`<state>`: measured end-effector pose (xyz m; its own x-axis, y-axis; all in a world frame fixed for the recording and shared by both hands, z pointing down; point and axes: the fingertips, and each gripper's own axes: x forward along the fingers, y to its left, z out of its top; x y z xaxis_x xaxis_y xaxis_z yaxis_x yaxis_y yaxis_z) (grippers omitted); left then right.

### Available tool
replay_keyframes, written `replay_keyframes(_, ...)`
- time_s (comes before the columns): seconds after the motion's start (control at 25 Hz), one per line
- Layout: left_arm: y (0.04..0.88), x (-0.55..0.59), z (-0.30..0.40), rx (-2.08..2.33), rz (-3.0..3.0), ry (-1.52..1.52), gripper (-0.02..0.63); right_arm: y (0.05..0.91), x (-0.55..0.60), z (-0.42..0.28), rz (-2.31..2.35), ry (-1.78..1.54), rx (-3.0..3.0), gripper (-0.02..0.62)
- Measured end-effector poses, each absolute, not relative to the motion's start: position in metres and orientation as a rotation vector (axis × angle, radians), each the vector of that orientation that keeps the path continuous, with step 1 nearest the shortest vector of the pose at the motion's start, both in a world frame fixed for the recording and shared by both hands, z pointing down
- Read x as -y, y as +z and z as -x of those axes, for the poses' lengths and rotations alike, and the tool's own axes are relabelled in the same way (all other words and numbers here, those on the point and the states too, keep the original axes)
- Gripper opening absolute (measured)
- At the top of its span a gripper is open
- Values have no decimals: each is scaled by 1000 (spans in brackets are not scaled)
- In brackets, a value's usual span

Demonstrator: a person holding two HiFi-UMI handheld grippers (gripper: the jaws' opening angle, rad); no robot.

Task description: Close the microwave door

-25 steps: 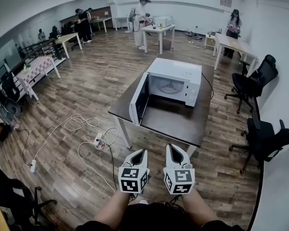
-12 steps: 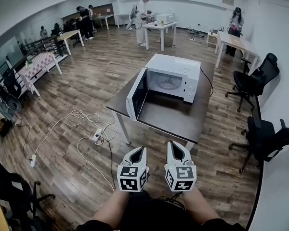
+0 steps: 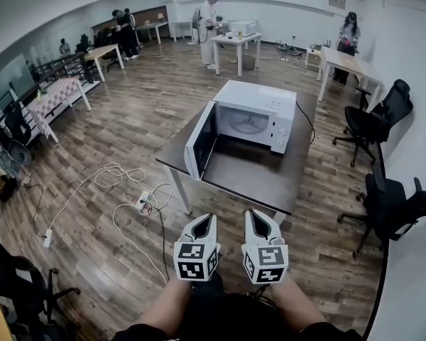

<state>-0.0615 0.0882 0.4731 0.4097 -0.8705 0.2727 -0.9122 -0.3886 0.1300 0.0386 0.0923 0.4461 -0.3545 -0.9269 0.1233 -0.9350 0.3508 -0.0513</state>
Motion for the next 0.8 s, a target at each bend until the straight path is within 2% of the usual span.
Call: replay_keyframes(0.8,480,21,101,1586,-2359,204,9,454,20,-6,-1701,176,2510,8)
